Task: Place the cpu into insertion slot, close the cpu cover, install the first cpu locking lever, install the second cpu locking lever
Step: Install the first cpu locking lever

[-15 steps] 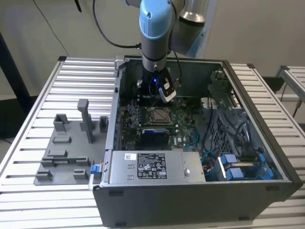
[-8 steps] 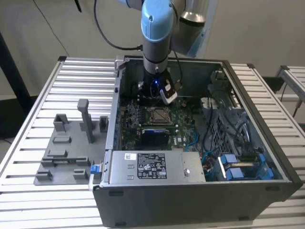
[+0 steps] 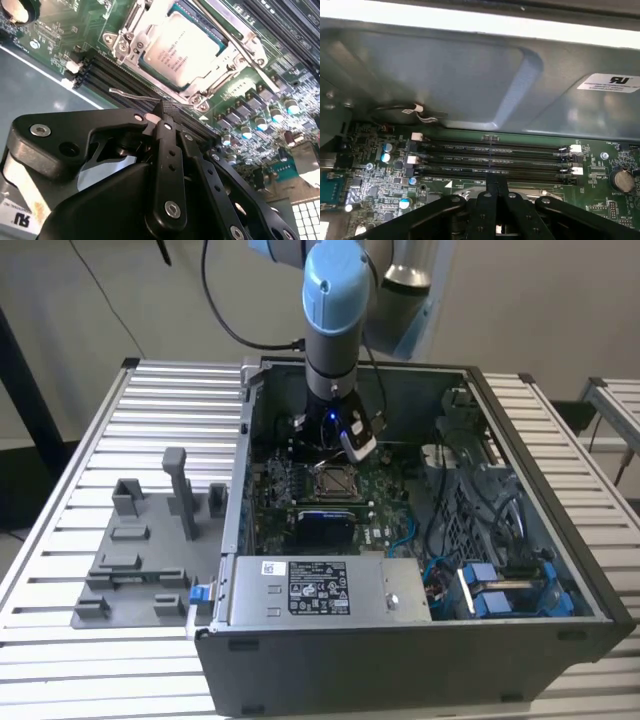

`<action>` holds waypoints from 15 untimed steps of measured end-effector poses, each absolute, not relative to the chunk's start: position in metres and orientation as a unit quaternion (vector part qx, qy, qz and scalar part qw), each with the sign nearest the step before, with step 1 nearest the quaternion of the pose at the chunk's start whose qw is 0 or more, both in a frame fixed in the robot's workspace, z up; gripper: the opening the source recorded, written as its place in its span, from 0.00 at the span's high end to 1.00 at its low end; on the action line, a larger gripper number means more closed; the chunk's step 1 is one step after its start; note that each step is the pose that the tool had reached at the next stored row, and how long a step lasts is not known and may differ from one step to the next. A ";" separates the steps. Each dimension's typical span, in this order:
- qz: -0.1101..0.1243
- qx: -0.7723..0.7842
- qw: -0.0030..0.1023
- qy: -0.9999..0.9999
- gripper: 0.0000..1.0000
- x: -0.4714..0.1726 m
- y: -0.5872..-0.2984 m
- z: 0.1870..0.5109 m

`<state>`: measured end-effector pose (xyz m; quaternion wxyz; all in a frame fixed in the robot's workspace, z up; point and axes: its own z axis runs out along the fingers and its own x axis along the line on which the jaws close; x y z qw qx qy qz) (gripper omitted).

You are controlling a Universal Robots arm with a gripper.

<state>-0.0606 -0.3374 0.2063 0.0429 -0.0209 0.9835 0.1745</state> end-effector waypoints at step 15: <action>0.174 -0.023 0.043 0.983 0.89 -0.042 -0.337 0.196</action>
